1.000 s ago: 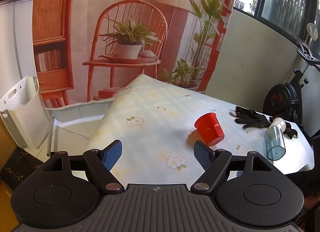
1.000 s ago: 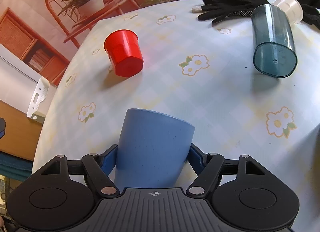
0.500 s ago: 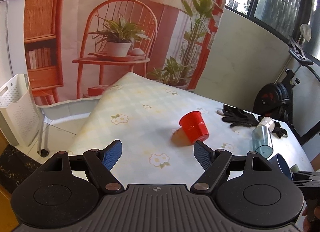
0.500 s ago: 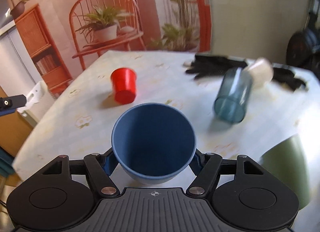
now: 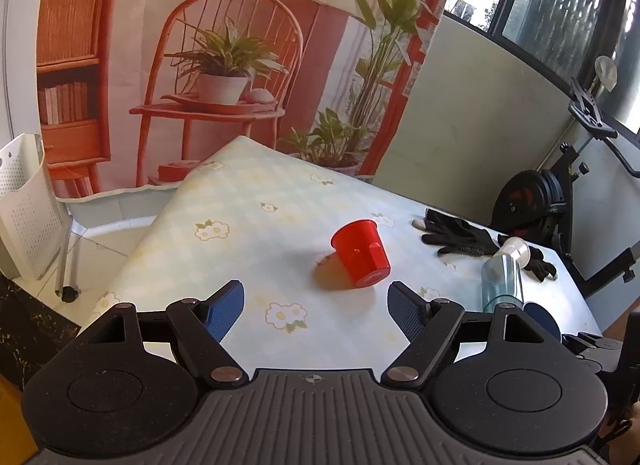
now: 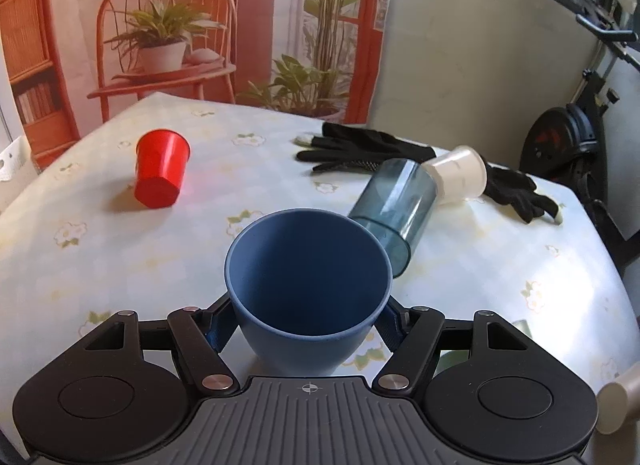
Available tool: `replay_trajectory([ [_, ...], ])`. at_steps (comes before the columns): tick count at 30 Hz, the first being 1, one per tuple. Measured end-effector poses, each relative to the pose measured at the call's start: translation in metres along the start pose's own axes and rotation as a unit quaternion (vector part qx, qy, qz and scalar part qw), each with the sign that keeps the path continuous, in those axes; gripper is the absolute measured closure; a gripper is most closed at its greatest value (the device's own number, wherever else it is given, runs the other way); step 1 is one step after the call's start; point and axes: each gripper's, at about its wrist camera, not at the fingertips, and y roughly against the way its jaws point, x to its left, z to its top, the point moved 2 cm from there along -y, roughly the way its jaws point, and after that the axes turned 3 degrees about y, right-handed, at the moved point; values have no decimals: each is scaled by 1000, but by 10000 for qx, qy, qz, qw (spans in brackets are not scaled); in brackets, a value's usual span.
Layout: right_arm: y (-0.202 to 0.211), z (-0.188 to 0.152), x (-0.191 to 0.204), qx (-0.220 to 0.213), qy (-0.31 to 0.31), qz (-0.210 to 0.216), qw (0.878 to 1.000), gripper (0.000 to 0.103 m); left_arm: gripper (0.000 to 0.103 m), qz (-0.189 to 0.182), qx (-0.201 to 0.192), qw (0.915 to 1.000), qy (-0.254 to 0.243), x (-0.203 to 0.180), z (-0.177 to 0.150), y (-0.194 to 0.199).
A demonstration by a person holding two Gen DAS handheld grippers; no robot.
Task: Flip cup upright
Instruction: 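Open the right tool to release the upright blue cup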
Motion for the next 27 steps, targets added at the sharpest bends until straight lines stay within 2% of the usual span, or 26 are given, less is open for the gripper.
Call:
replay_trajectory([
  [10,5,0,-2,53,-150,21,9999,37,21,13,140,9999,-96,-2,2,-3],
  [14,8,2,-5,35,-246,42,9997,26,20,22,140,9997,-185,-6,2,-2],
  [19,16,5,-10,21,-426,70,9991,20,18,6,96,9994,-342,-13,4,2],
  [21,22,7,-13,-39,-519,104,9986,13,17,1,65,9991,-430,-18,5,4],
  [24,32,10,-17,-78,-626,145,9979,11,16,-23,-2,9983,-589,-25,8,9],
  [25,36,11,-18,-90,-648,152,9977,8,16,-32,-19,9979,-641,-28,9,10],
  [26,40,12,-19,-119,-669,152,9976,1,15,-53,-35,9976,-696,-31,10,12],
  [27,47,14,-20,-194,-681,154,9974,1,15,-78,-47,9972,-737,-35,11,13],
])
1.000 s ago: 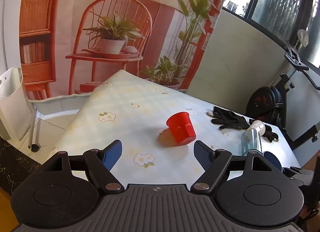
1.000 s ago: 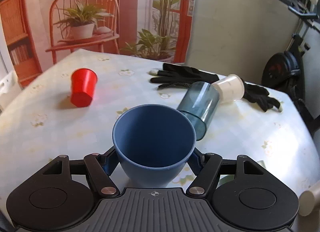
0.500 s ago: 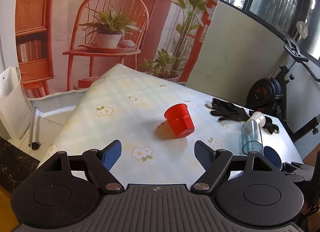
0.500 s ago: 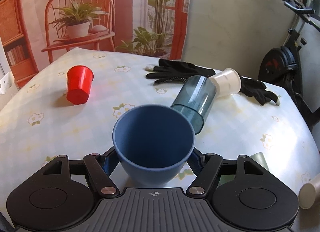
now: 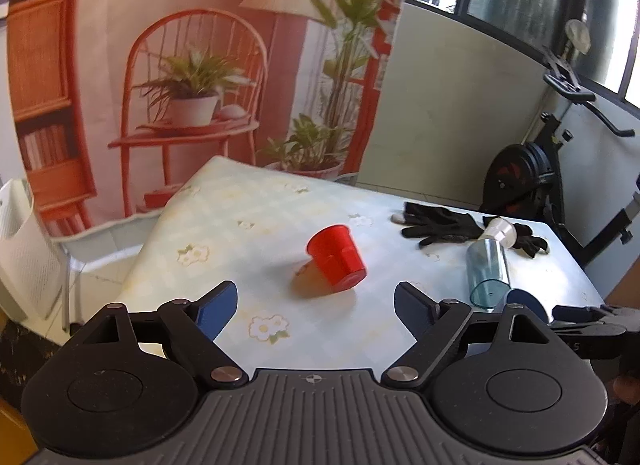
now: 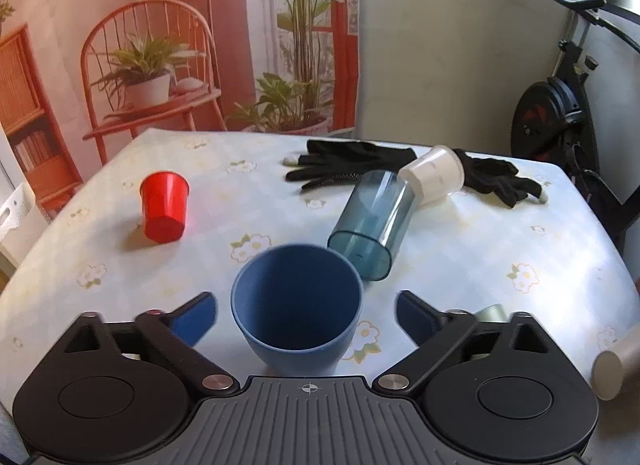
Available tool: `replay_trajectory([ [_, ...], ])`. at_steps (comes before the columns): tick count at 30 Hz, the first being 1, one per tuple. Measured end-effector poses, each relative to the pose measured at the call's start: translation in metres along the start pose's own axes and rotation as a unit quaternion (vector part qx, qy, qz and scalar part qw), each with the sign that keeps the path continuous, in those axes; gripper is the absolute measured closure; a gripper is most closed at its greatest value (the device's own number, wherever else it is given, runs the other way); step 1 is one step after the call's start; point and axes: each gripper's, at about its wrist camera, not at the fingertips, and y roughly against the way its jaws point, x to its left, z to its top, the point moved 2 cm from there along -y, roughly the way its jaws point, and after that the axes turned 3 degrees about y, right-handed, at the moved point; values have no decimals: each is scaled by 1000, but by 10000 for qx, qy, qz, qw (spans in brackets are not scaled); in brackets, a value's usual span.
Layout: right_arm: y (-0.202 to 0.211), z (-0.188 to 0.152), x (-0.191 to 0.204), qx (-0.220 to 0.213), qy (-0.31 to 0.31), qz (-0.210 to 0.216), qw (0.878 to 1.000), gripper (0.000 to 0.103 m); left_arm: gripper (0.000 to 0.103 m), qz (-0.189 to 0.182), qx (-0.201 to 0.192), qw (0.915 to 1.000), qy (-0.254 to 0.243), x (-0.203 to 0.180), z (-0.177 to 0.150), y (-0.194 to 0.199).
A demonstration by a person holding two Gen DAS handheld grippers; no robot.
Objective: Flip cup upright
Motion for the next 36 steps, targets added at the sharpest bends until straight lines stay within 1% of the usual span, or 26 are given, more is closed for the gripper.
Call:
replay_trajectory([
  [4,25,9,0,-191,9,-24,9998,1,10,-107,-49,9999,-125,-11,6,6],
  [15,105,38,-13,-863,-159,-100,9961,0,9,-397,-453,9974,-404,-47,28,35],
  [21,135,47,-21,-1054,-229,-177,9940,0,9,-462,-639,9951,-588,-67,36,52],
  [28,153,48,-24,-1149,-261,-224,9928,0,8,-218,-872,9918,-907,-84,37,68],
  [33,152,45,-24,-1106,-294,-227,9932,0,7,-185,-890,9909,-992,-91,35,72],
  [34,152,44,-25,-1087,-311,-212,9934,0,5,-193,-885,9908,-1004,-91,34,73],
  [36,150,44,-25,-1055,-331,-199,9937,0,4,-212,-878,9907,-1020,-92,33,73],
])
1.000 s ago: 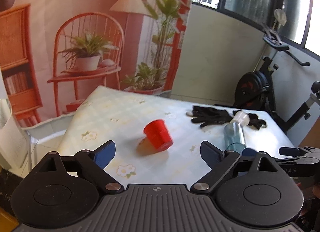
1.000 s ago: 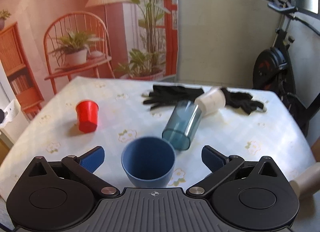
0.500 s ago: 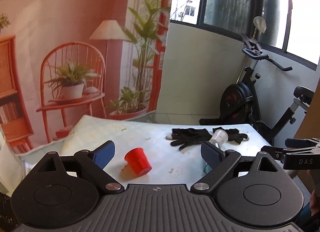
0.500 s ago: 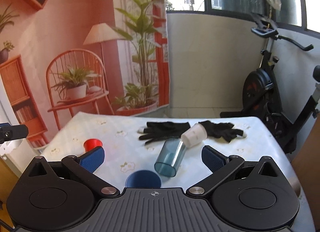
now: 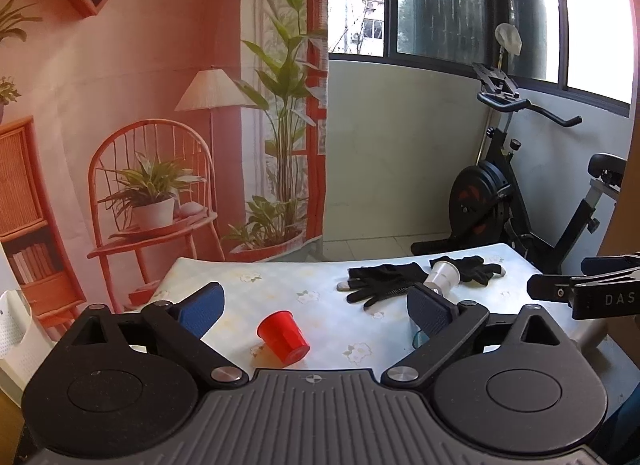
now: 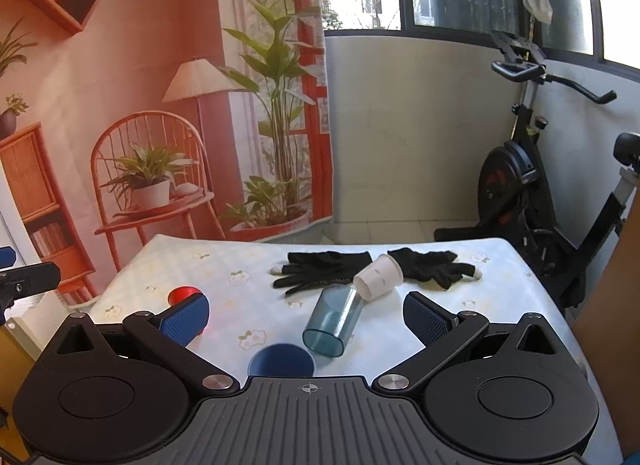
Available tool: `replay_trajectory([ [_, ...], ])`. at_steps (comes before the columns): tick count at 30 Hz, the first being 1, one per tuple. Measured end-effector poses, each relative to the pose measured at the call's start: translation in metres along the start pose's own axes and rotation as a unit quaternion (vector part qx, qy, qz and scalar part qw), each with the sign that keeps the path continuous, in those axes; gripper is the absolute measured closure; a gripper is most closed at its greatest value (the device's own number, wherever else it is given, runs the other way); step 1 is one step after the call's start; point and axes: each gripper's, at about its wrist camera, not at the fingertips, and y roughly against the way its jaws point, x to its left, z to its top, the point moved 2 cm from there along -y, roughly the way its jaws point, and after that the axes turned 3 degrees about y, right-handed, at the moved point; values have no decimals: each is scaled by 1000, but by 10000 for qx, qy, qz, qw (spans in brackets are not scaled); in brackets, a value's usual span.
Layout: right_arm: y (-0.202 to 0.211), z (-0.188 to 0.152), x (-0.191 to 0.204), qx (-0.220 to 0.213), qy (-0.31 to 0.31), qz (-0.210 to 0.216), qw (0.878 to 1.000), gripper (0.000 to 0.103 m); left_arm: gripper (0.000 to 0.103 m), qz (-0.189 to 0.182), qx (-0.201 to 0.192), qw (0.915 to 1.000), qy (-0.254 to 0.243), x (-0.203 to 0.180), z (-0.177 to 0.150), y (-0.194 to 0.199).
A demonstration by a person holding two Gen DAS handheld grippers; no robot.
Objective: Flip cup upright
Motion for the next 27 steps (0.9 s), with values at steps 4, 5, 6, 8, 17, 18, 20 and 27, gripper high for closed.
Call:
replay_trajectory([
  [4,-2,-3,0,59,-30,18,10000,0,4,-27,54,10000,-42,0,-1,-2],
  [5,-2,-4,1,60,-33,19,10000,0,3,-33,72,10000,-42,2,0,-2],
  [6,-2,-4,1,59,-33,20,10000,0,3,-38,87,9999,-36,2,0,-3],
  [8,-2,-4,1,62,-33,19,10000,0,3,-45,118,9999,-21,3,0,-3],
  [17,-2,-5,1,72,-32,21,10000,0,2,-22,193,9998,13,4,-1,-6],
  [18,-2,-5,1,72,-32,21,10000,0,2,-21,193,9998,13,4,-1,-6],
  [20,-2,-5,2,74,-29,21,10000,0,2,-19,199,9998,13,4,-1,-6],
  [27,-3,-5,3,87,-27,22,10000,0,2,-38,212,9998,6,1,-1,-6],
])
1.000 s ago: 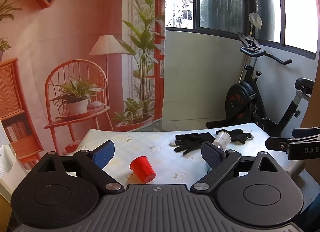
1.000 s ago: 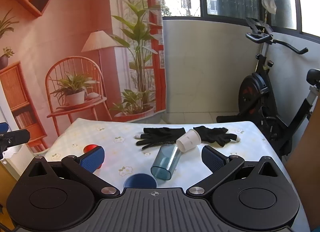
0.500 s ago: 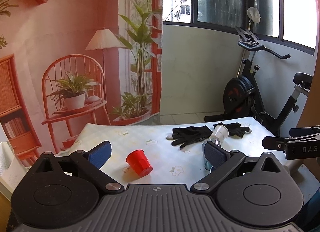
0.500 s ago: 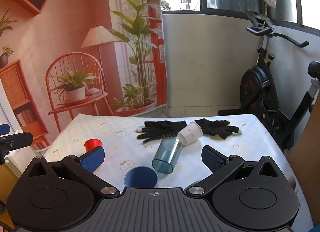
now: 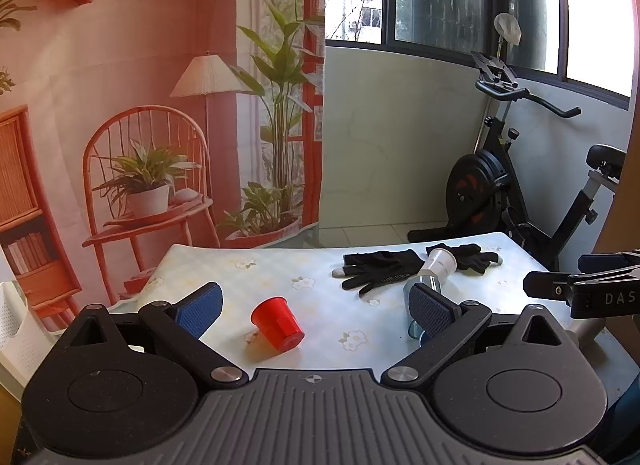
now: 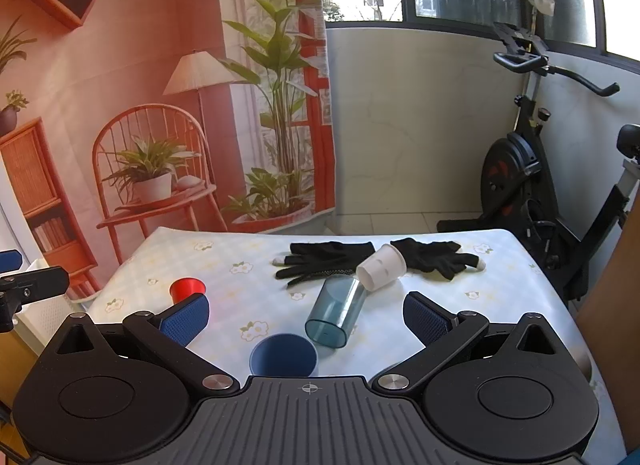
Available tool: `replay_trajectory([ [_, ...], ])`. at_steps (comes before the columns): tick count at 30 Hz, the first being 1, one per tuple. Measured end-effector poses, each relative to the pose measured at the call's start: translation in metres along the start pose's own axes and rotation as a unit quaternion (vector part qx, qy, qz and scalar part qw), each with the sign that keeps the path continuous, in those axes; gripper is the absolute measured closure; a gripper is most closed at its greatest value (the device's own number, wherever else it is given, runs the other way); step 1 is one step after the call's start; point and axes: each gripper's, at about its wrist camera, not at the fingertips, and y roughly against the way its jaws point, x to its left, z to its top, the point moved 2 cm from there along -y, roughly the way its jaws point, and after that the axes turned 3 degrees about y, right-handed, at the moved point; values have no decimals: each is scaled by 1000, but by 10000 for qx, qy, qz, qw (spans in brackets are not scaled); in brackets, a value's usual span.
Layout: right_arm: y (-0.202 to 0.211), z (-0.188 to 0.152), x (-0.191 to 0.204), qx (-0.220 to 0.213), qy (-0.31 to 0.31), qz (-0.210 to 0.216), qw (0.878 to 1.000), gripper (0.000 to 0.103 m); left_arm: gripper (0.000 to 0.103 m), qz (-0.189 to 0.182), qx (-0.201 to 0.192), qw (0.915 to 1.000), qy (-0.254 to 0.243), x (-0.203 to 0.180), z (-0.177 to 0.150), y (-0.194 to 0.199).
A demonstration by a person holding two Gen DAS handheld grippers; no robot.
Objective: Flip cup upright
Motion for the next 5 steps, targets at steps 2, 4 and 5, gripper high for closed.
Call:
replay_trajectory([
  [2,0,0,1,3,4,5,10000,0,2,-9,2,10000,-1,-1,0,0],
  [4,0,-1,1,1,6,5,10000,0,2,-17,-4,10000,0,0,0,0],
  [5,0,-1,1,4,6,4,10000,0,2,-15,0,10000,0,0,0,-1],
])
